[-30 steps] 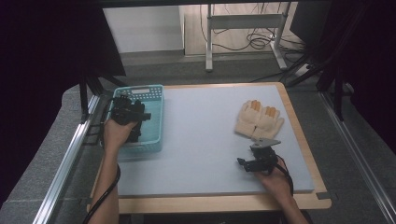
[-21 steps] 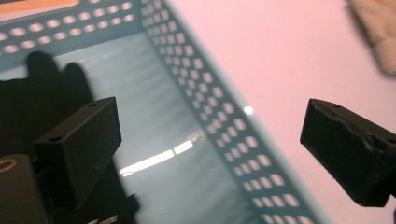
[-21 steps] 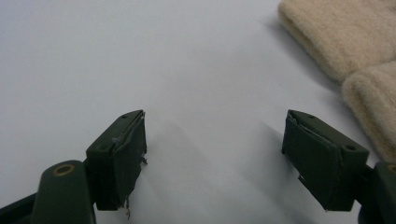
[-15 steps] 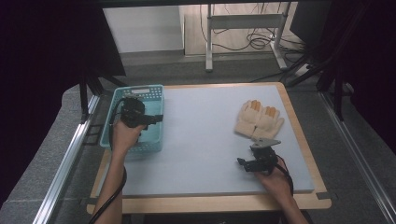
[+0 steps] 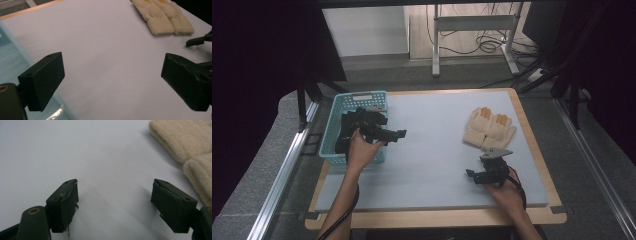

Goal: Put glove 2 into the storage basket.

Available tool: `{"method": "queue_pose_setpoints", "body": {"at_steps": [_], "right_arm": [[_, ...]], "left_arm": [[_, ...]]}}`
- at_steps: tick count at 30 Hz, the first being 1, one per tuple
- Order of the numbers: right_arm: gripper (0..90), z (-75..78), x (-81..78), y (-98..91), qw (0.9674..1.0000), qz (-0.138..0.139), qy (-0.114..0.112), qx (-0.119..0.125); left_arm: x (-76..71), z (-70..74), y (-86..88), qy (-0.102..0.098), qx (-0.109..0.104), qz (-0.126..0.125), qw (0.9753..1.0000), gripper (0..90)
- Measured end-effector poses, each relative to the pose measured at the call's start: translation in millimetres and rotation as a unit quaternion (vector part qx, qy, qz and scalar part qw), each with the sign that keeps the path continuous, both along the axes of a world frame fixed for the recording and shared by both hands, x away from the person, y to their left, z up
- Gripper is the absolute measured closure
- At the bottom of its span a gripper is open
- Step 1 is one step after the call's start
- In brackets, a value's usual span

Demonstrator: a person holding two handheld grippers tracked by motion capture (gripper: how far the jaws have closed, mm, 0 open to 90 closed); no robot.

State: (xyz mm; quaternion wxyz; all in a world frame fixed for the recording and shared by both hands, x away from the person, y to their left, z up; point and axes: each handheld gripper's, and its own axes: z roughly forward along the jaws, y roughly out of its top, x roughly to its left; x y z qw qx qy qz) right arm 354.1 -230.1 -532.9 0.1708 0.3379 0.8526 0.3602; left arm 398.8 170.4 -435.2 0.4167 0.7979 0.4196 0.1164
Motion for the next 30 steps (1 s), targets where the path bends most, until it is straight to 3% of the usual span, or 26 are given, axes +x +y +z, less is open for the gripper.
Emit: {"method": "queue_pose_setpoints", "body": {"at_steps": [8, 10, 17, 23, 30], "right_arm": [[21.3, 0.0, 0.0, 0.0, 1.0, 0.0, -0.001, 0.0], [21.3, 0.0, -0.1, 0.1, 1.0, 0.0, 0.0, 0.0], [21.3, -0.1, -0.1, 0.1, 1.0, 0.0, 0.0, 0.0], [21.2, 0.0, -0.2, 0.2, 1.0, 0.0, 0.0, 0.0], [21.1, 0.0, -0.2, 0.2, 1.0, 0.0, 0.0, 0.0]], "left_arm": [[-13.2, -5.1, -33.2, -0.007, -0.006, -0.046, 0.9989, 2.7], [-19.0, -8.2, -42.7, -0.006, -0.013, -0.066, 0.9977, 2.0], [-39.1, -24.3, -66.3, -0.006, -0.01, -0.1, 0.9949, 0.3], [-54.9, -45.8, -75.0, -0.014, 0.003, -0.109, 0.9939, 0.0], [-68.2, -75.5, -73.4, -0.016, 0.025, -0.1, 0.9945, 0.0]]}}
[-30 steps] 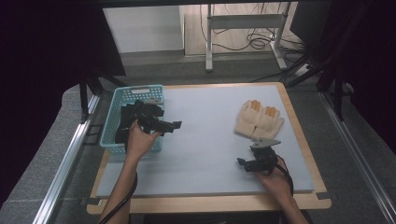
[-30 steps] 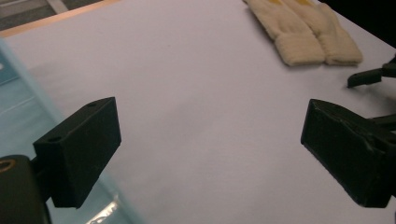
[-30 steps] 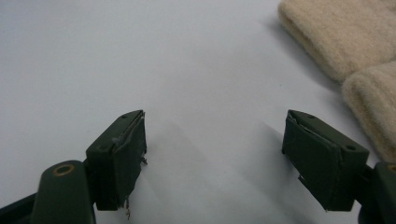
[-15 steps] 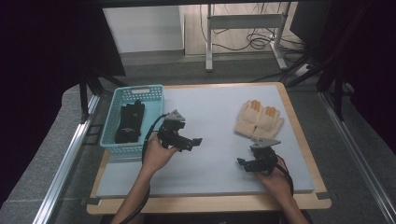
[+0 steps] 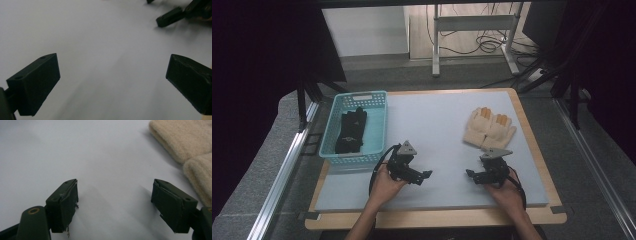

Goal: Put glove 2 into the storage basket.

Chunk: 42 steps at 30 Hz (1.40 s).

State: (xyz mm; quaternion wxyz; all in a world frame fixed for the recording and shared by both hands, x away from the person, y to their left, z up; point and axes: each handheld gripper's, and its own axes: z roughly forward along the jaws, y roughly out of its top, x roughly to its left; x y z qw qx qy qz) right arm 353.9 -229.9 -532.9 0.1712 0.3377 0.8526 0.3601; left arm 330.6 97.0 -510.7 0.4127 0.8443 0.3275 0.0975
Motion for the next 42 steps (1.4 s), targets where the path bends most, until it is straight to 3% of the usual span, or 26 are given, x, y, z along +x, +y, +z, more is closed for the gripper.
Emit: {"method": "queue_pose_setpoints", "body": {"at_steps": [4, 11, 14, 36, 39, 42], "right_arm": [[21.0, 0.0, -0.1, 0.0, 1.0, -0.001, 0.0, 0.0], [21.0, 0.0, -0.1, 0.1, 1.0, -0.001, 0.0, 0.0], [21.0, 0.0, 0.1, 0.0, 1.0, -0.001, 0.001, 0.001], [21.5, 1.9, 3.1, -2.2, 0.9998, -0.002, 0.013, 0.013], [21.5, 5.1, 6.0, -2.9, 0.9998, -0.008, 0.017, 0.01], [21.5, 13.5, 9.6, -4.0, 0.9995, -0.009, 0.016, 0.026]], "left_arm": [[-4.5, -13.9, 1.8, -0.001, 0.033, 0.012, 0.9994, 0.0], [-7.2, -33.2, 3.9, 0.007, 0.07, 0.032, 0.997, 0.0], [-6.5, -36.1, 5.1, 0.011, 0.062, 0.038, 0.9973, 0.6], [-6.7, -37.0, 4.9, 0.009, 0.062, 0.038, 0.9973, 0.4], [-6.8, -37.0, 4.9, 0.009, 0.063, 0.038, 0.9973, 0.4], [-6.8, -37.1, 4.9, 0.009, 0.063, 0.038, 0.9973, 0.4]]}}
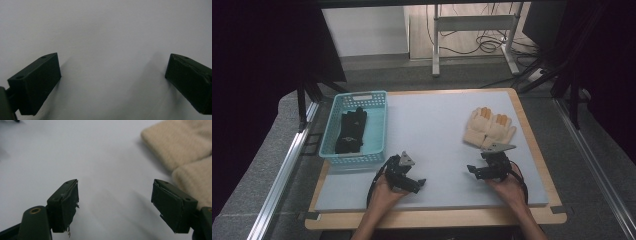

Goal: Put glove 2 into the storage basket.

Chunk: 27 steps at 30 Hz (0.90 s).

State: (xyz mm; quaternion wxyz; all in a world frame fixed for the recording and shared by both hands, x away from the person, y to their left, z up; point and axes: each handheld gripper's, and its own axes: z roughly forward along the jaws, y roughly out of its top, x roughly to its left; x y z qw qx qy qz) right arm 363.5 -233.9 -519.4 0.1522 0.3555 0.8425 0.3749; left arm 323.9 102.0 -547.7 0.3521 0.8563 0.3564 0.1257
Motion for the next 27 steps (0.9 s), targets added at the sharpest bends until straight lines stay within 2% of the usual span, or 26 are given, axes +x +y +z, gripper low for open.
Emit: {"method": "queue_pose_setpoints", "body": {"at_steps": [4, 8, 15, 19, 23, 27], "right_arm": [[21.5, 11.4, 7.2, 2.1, 0.9999, 0.0, -0.011, -0.001], [21.5, 20.1, 22.1, 1.1, 0.9999, -0.008, -0.012, -0.002], [23.7, 36.8, 56.2, -11.1, 0.9988, -0.043, -0.025, 0.002], [29.9, 40.4, 76.0, -13.7, 0.9975, -0.058, -0.039, -0.016], [38.5, 40.3, 97.1, -13.1, 0.9972, -0.063, -0.034, -0.022], [38.8, 38.8, 118.3, -9.4, 0.9972, -0.071, -0.018, -0.013]], "left_arm": [[0.0, 0.0, 0.0, 0.0, 0.0, 0.0, 1.0, 0.4], [-0.1, 0.0, 0.0, 0.0, 0.0, 0.0, 1.0, 0.4], [-0.1, -0.1, 0.0, 0.0, 0.0, 0.0, 1.0, 0.4], [-0.1, -0.1, 0.0, 0.0, 0.0, 0.0, 1.0, 0.4], [0.0, -0.1, 0.0, 0.0, -0.001, 0.0, 1.0, 0.4], [0.0, -0.1, 0.0, 0.0, 0.0, 0.0, 1.0, 0.4]]}}
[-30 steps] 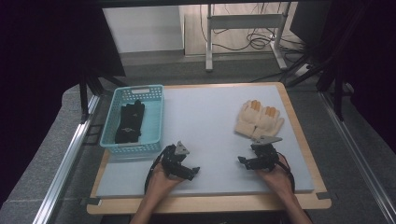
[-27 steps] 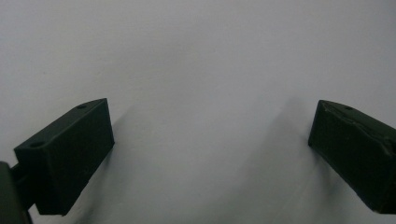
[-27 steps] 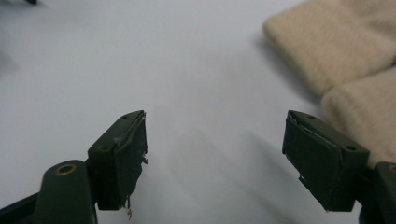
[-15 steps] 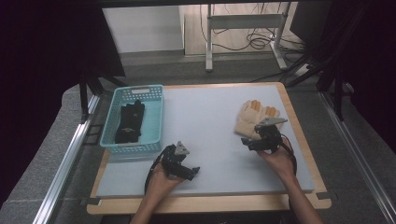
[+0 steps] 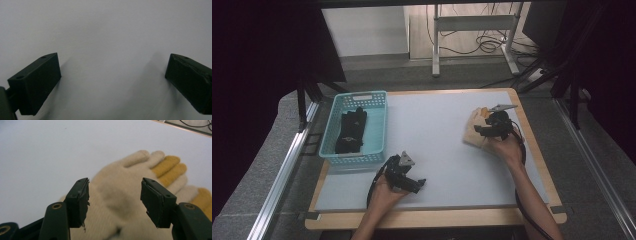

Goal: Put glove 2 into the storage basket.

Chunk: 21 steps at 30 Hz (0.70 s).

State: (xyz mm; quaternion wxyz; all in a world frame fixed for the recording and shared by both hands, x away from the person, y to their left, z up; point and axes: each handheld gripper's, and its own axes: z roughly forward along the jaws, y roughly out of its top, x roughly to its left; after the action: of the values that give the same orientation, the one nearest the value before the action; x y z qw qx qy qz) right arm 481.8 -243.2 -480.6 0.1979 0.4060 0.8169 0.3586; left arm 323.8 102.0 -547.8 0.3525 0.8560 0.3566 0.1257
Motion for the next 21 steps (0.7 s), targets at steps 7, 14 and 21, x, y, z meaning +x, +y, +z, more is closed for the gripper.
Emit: {"method": "queue_pose_setpoints", "body": {"at_steps": [7, 14, 21], "right_arm": [[25.8, -14.8, 29.8, 10.2, 0.9992, -0.026, 0.029, -0.004], [26.7, -32.0, 43.1, 13.4, 0.9981, -0.034, 0.035, -0.037], [53.4, -30.5, 43.7, 11.5, 0.9973, -0.032, 0.03, -0.059]], "left_arm": [[0.0, 0.1, 0.1, 0.0, 0.001, -0.001, 1.0, 0.4], [-0.1, 0.0, -0.1, 0.0, 0.0, 0.001, 1.0, 0.4], [0.1, 0.1, 0.2, 0.0, 0.002, -0.001, 1.0, 0.4]]}}
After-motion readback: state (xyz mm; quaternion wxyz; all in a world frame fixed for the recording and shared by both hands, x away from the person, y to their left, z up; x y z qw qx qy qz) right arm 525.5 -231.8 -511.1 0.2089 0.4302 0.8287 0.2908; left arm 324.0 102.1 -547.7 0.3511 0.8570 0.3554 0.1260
